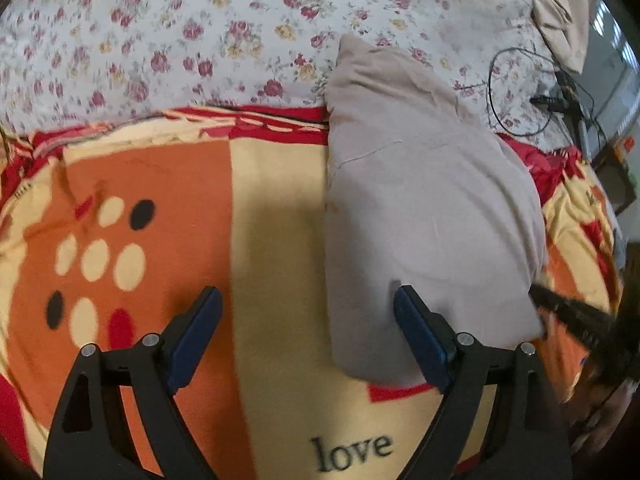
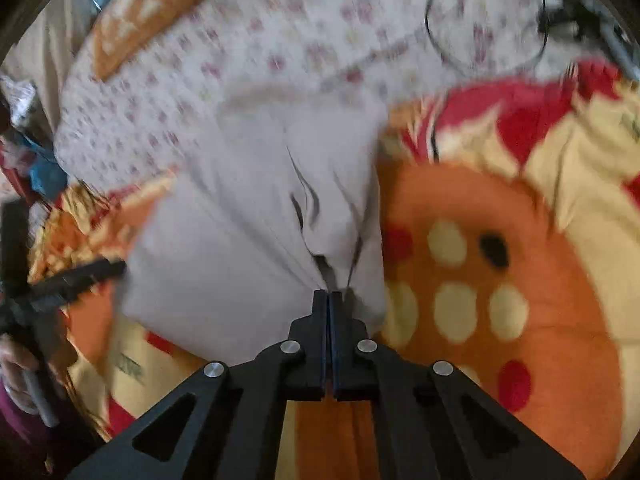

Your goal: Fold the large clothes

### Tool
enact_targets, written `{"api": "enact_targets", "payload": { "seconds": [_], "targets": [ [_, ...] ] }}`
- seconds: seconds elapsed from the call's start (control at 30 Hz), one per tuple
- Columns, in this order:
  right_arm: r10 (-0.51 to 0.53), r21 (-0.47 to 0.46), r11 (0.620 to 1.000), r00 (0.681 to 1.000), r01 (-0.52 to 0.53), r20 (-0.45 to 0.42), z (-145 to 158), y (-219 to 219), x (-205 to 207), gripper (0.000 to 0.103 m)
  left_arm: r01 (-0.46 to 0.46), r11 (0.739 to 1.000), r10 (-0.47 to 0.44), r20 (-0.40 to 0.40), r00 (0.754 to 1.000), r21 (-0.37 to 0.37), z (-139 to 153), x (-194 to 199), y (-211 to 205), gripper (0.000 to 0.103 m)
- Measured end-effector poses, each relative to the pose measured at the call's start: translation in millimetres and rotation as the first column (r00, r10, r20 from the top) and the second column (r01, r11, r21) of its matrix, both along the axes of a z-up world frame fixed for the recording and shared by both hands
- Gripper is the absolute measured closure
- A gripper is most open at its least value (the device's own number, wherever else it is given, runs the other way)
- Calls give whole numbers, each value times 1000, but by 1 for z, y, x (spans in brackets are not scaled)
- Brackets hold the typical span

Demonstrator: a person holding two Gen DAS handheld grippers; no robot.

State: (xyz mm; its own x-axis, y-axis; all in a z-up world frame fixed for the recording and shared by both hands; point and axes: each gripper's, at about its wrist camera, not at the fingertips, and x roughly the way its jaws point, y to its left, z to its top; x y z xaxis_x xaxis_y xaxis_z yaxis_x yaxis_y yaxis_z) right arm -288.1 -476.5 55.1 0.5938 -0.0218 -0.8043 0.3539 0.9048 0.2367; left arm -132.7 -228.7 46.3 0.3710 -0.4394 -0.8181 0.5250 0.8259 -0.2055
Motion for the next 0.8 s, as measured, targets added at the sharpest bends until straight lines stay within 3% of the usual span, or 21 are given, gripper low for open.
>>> {"api": "enact_targets", "payload": {
  "seconds": [0.13,0.17,0.2,0.23,0.37,0.5,0.6,0.7,0.8],
  "targets": [
    [-42,-47,998,998,45,56,27,3,-7,98,27,999,-27,13,1000,24,-6,-2,-13,15],
    [-78,-78,993,994,84,78,38,1,-10,86,35,999,-35,11,999,27,-8,-2,-17,15],
    [-111,-100,987,988,122,110,51,-4,-8,67,38,999,-39,8,999,28,-9,-3,-20,15],
    [-116,-96,987,985,129,130,58,-5,-4,60,43,999,-43,2,999,25,-9,-3,-23,15],
    [-53,-52,997,985,62,162,72,-4,45,55,56,998,-56,-2,998,26,-11,-4,-31,15],
    [14,-92,996,997,-7,80,51,1,114,54,65,997,-65,-2,998,37,-13,-2,-37,15],
    [-90,-234,968,996,89,6,17,-13,142,55,78,996,-78,-3,997,40,-14,-1,-41,15],
    [-205,-289,938,979,191,-17,-11,-41,143,50,87,996,-86,-11,996,33,-15,0,-45,13],
    [-260,-121,958,965,260,18,-20,-71,121,44,90,995,-90,3,996,52,-16,-1,-49,13]
  ]
}}
